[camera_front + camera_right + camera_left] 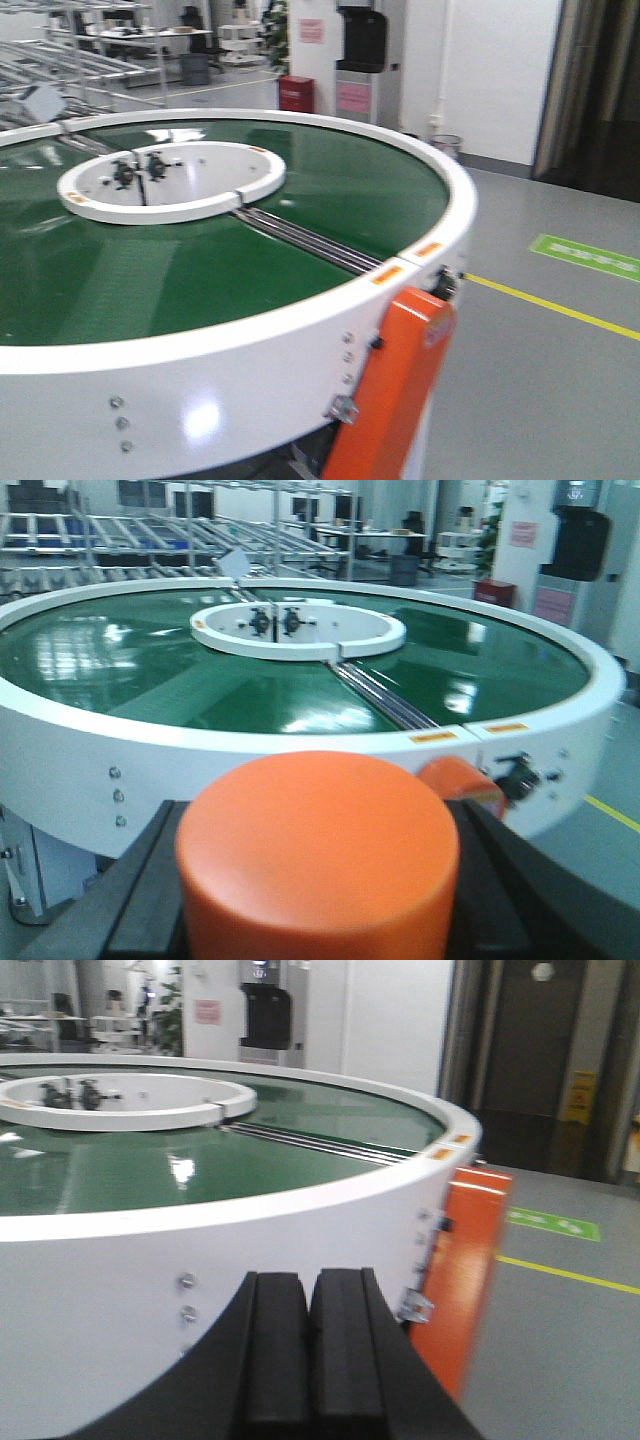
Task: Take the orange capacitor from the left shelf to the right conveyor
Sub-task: 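Drive the base to the round green conveyor holding the cylinder, then lower the orange cylinder onto the green belt and open the right gripper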
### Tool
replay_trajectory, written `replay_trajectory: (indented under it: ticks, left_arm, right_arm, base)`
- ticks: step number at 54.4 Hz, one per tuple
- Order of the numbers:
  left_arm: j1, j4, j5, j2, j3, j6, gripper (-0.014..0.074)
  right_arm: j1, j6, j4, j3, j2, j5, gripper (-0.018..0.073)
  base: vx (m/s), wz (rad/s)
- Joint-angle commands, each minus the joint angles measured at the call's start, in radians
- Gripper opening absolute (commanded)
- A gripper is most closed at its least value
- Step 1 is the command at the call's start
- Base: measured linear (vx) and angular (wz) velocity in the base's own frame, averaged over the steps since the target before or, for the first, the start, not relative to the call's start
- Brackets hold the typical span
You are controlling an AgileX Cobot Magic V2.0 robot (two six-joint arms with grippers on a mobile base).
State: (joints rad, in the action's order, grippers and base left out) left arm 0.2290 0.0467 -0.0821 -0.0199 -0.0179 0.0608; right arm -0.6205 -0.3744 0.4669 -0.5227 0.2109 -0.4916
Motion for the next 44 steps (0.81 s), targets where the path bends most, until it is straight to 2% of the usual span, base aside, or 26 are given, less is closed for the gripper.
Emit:
replay_trajectory:
  ticks: [1,22,44]
  left_arm:
    - [0.008,0.005,0.082,-0.005,0.03,0.006,-0.0006]
    - [0.008,0.005,0.082,-0.005,0.03,0.006,-0.0006]
    - [0.008,0.005,0.082,-0.005,0.03,0.006,-0.0006]
  right_arm:
    - [0.001,-0.001,0.028,-0.029,0.009,0.083,-0.0008]
    - [0.0,-0.001,0.028,-0.029,0.009,0.076,-0.0008]
    - [0.0,-0.001,0.028,-0.029,0.009,0.076,-0.0008]
  base:
    - [0.46,0.49]
    - [0.45,0.43]
    - [0.36,0.08]
